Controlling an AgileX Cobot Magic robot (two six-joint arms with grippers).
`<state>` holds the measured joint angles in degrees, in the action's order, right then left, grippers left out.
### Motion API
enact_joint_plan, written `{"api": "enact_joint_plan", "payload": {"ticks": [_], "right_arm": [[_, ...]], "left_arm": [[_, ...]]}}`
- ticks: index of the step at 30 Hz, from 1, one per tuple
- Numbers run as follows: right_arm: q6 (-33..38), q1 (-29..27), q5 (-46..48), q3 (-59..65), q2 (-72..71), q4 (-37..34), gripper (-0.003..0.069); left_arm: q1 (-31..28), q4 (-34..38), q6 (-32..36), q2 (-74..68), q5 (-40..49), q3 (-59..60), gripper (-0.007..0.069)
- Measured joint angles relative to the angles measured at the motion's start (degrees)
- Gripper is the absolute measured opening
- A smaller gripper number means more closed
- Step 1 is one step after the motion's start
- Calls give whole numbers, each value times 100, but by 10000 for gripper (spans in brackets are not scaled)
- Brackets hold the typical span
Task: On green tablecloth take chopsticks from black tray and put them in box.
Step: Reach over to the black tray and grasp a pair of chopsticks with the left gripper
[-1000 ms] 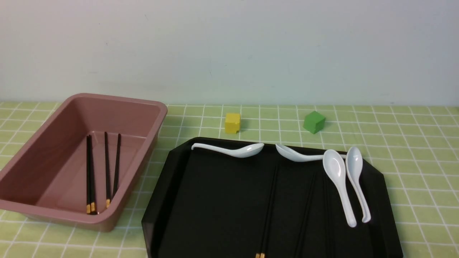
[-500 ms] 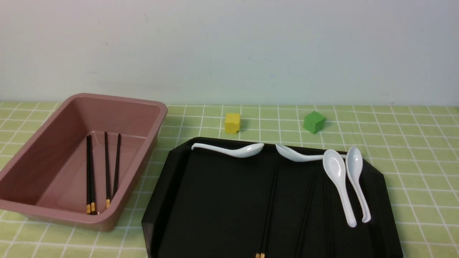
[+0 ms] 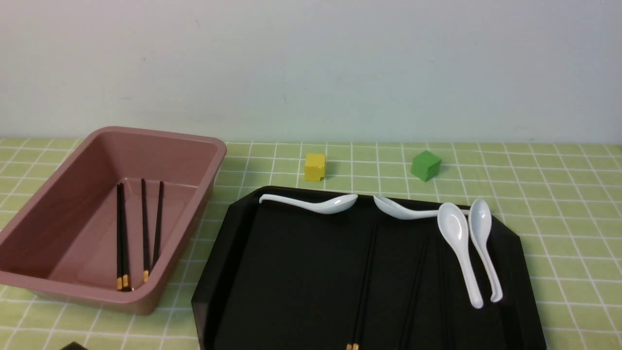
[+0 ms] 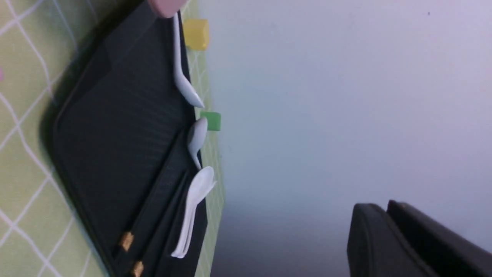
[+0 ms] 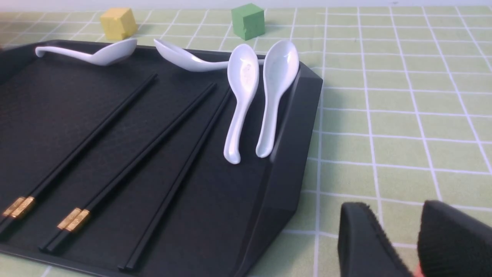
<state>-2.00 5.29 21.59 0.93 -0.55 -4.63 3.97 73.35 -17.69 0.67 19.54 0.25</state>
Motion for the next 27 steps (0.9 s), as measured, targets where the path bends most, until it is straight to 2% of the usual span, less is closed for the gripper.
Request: {"api": "enact_joint_plan", "payload": {"ticks": [4, 8, 10, 11, 12, 13, 16, 19, 22, 27], "right_arm": [[0, 0, 0, 0, 0, 0, 240], [0, 0, 0, 0, 0, 0, 240], [0, 0, 0, 0, 0, 0, 240], [0, 0, 0, 0, 0, 0, 240], [0, 0, 0, 0, 0, 0, 240], [0, 0, 0, 0, 0, 0, 240], [0, 0, 0, 0, 0, 0, 240], [0, 0, 0, 0, 0, 0, 240], [0, 0, 0, 0, 0, 0, 240], [0, 0, 0, 0, 0, 0, 240]], "left_arm": [[0, 308, 1068, 0, 144, -917, 61], [0, 71, 1646, -603, 723, -2043, 61], [0, -399, 1649, -1262, 1448, -2585, 61], [0, -925, 1587, -1791, 2187, -2888, 61], [0, -1010, 1571, -1884, 2187, -2936, 61], [0, -1641, 1471, -2570, 3073, -3268, 61], [0, -2922, 1357, -4085, 4387, -3848, 61], [0, -3840, 1234, -5598, 4969, -4399, 61], [155, -3721, 1286, -6559, 4962, -4695, 61], [1275, -3334, 1382, -7516, 4633, -5085, 62]]}}
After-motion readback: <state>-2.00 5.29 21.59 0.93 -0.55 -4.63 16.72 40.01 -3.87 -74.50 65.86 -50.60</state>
